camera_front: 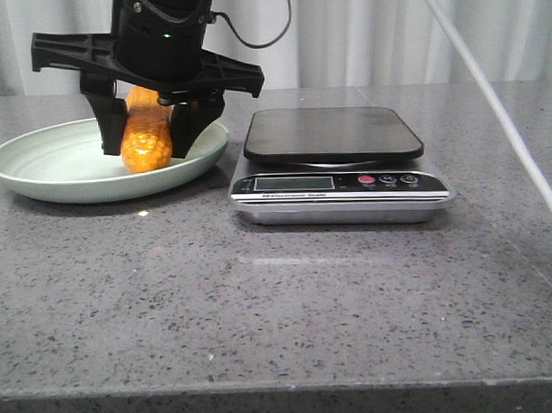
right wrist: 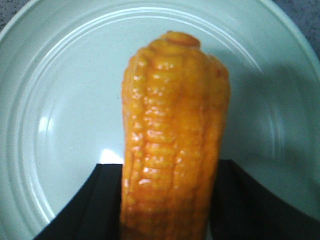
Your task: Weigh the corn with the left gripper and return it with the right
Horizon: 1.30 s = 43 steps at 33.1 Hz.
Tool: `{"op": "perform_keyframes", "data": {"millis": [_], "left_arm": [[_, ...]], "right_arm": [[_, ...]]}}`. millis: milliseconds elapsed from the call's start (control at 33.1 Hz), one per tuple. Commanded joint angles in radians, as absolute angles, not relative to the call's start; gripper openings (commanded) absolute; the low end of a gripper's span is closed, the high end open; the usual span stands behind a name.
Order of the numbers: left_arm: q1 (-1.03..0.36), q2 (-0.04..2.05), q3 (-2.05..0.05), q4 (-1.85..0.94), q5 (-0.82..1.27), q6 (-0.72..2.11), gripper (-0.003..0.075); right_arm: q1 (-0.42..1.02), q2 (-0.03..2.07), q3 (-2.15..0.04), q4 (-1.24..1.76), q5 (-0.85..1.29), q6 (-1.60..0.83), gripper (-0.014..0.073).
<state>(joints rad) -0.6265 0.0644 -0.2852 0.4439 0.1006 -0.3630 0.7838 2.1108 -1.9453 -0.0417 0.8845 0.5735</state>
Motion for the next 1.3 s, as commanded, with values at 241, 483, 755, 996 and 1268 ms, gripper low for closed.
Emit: {"op": "perform_keyframes", "data": {"millis": [241,483,755,996,1268], "left_arm": [[-0.632,0.076,-0.312,0.445,0.035,-0.363,0.0127],[-0.632,0.076,-0.312,0.445,0.039,-0.363,0.0127],[-0.632,0.076,-0.312,0.445,0.039,-0.363,0.0127],[-0.632,0.076,-0.312,0.445,0.039,-0.363,0.0127],[-0.632,0.076,-0.312,0.445,0.041,-0.363,0.0127]], "right_arm": [[0.753,1.951,-1.975,-0.101,0.907,0.534,0.0596],[0.588,1.839,-1.972,0.095,1.083,0.282,0.0596],[0.437,1.612,-1.762,0.225,1.012,0.054,0.0596],[0.416,1.267,-1.310,0.352,0.811,-0.221,0.0596],[0.416,0.861,-0.948,0.361,0.611,-0.246,0.0596]]}}
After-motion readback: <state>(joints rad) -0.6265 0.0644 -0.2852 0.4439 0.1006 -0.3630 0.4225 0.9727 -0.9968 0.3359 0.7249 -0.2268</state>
